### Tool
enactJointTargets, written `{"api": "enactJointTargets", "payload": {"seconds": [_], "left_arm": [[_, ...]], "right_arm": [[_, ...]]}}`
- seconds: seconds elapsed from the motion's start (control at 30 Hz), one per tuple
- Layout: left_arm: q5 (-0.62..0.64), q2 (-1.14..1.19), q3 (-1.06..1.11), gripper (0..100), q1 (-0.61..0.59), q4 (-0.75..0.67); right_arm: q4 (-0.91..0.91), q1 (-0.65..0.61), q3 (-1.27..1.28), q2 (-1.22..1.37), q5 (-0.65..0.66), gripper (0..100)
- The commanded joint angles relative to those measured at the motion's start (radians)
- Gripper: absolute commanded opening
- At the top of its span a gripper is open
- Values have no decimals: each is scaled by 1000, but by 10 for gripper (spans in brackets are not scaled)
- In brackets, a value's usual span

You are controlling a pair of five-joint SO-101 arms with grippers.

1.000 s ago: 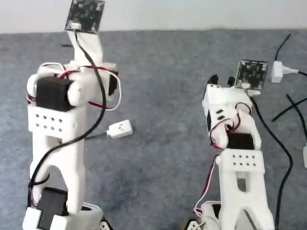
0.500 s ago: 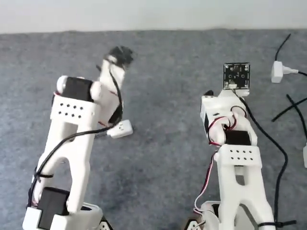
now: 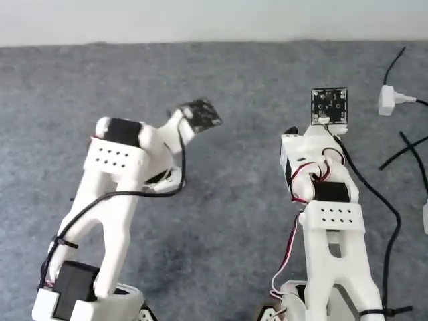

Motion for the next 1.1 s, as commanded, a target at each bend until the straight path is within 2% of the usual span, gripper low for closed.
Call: {"api": "enactJointTargets", "payload": {"seconds": [0.0,0.13,0.33,0.57,0.87,1.07], "left_arm": [[-32,-12,5,9,72,-68],[-32,-11,27,9,117,-141],[-32,-17,91,9,120,-258],[-32,-17,122,9,72,-264],[-32,-17,128,9,-43,-287],[-31,-18,137,9,-28,-219]], "right_arm": [[-5,-2,-8,1,14,165],[-5,-2,-8,1,14,165],[-13,-4,11,-5,12,165],[-143,-18,83,-10,17,165],[-143,-22,87,-8,17,165],[-145,-22,87,-5,17,165]]}}
